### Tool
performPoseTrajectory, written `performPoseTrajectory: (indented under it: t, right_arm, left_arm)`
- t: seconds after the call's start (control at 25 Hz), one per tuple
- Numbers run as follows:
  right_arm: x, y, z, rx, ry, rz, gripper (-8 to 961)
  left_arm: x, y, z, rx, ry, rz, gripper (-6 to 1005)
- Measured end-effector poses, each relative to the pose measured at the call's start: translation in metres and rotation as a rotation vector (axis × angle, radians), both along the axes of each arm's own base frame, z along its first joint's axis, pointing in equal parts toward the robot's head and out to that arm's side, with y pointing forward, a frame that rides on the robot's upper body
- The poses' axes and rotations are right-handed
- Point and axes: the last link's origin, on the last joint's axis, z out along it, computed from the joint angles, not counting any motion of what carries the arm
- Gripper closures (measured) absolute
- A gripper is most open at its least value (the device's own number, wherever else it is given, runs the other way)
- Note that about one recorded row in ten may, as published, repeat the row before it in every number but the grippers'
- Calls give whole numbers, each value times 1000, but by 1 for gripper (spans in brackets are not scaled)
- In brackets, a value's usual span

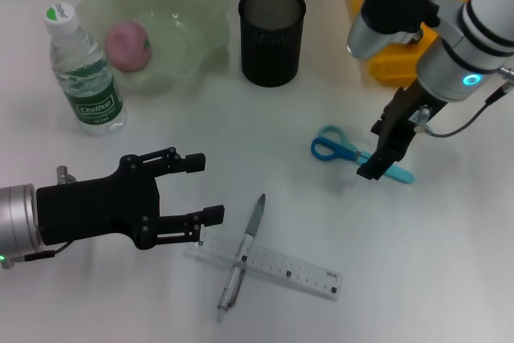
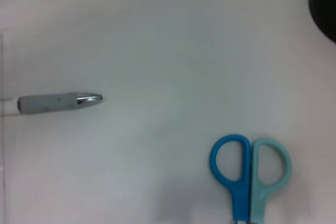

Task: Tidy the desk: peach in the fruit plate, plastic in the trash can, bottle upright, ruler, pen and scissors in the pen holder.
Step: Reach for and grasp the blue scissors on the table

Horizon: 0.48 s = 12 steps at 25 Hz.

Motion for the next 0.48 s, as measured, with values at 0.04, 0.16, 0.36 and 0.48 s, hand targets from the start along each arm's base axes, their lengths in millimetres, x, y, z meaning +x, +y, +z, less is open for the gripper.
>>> performPoseTrajectory:
  t: [0.04, 0.16, 0.36, 0.48]
  right_arm:
    - [0, 0, -3, 2, 0, 6, 162]
    - [-1, 1, -9, -2, -2, 22, 164]
    - [1, 1, -15, -2, -12, 40, 168]
    - [1, 2, -17, 4, -9, 42, 207]
  left_arm:
    - [0, 0, 0, 0, 0, 0, 189]
    - [0, 0, 0, 0, -2, 1, 189]
    - [0, 0, 1, 4, -4, 3, 189]
    - [0, 1, 1, 5, -6, 4, 189]
